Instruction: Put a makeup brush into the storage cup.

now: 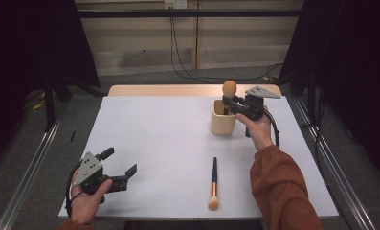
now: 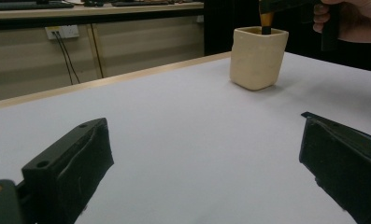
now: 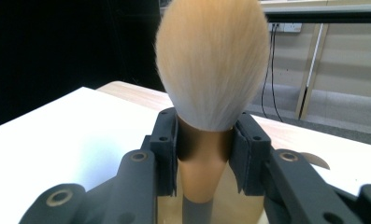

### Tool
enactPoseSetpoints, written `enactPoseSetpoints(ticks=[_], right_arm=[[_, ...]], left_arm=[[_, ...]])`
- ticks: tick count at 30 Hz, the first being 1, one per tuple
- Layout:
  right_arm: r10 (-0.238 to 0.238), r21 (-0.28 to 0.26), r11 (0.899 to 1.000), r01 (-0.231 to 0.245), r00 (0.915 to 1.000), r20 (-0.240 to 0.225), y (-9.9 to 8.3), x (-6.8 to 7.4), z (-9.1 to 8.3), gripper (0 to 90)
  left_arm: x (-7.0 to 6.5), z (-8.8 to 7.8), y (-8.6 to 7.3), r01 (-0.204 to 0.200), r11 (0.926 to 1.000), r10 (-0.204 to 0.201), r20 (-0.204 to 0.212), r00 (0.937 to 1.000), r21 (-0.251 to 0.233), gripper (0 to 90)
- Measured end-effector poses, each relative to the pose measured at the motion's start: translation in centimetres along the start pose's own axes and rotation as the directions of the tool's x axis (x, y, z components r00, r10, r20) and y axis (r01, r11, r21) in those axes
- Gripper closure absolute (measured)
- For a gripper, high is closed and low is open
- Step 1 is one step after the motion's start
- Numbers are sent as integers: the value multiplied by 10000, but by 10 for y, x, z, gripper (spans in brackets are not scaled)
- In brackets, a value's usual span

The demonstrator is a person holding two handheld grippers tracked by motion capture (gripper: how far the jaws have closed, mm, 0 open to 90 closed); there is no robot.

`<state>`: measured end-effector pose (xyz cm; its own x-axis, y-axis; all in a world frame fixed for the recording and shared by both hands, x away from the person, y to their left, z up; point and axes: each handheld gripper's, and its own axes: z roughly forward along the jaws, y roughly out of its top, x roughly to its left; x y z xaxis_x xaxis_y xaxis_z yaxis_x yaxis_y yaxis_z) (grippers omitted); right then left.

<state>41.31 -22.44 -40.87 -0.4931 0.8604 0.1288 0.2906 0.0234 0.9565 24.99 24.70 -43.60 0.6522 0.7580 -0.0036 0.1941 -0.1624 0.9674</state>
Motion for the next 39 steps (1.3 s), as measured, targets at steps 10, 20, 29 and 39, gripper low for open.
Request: enactPoseSetpoints(ticks=[10,20,29,39], right_arm=[[375,128,9992,-378,9989,276,-4,-2,1,456],[510,-5,9987,-512,9948,885,-4,-2,-3,106],[539,-107,9985,-533,9960,719,-5,0,-14,33],[370,36,9993,-372,9979,534,-15,4,-34,8]], left_arm=[[-1,1,1,-369,9993,369,54,9993,20,36],[0,2,1,42,10000,-40,304,9995,-75,35],[1,1,1,139,9998,-137,141,9998,-133,29],[2,-2,2,284,9996,-285,-147,9995,-84,38]])
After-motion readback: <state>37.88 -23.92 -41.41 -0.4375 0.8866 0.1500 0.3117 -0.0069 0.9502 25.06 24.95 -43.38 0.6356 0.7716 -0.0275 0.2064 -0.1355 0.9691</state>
